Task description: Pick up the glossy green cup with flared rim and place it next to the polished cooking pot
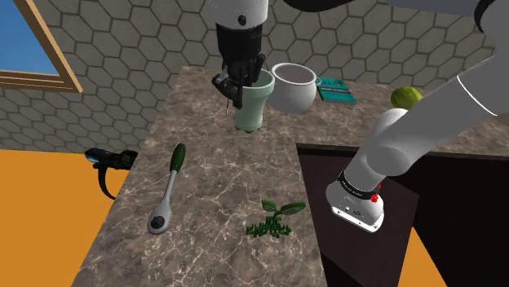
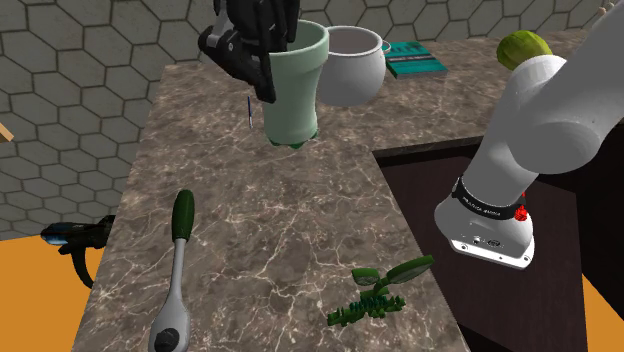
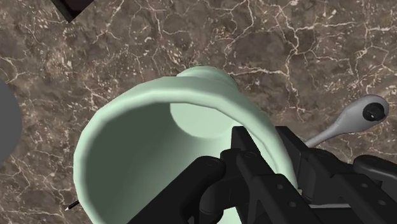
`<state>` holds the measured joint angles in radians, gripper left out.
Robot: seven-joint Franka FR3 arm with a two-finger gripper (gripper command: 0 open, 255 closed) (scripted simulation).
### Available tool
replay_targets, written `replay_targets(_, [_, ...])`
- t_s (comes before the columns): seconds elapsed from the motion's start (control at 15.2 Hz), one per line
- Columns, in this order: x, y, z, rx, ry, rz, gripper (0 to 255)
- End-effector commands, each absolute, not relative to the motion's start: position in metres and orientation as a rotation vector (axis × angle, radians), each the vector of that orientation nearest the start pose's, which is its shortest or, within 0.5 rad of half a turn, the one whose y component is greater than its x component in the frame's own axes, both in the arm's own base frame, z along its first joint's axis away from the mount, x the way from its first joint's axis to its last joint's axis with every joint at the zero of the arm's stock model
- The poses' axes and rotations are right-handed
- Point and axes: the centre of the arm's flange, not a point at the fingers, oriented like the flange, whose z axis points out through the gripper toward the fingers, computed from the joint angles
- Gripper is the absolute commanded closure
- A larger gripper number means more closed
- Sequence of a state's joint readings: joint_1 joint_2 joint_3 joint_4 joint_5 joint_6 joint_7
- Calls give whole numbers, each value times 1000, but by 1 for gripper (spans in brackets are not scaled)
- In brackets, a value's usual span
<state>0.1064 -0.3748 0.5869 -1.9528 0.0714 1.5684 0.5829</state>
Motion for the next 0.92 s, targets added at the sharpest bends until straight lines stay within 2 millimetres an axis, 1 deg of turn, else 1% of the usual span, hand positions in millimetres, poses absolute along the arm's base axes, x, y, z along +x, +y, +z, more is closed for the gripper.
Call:
replay_targets(0.0, [309,300,597,-3284,-115,-38,255])
replay_targets(0.86, [270,133,597,-3284,-115,-38,255])
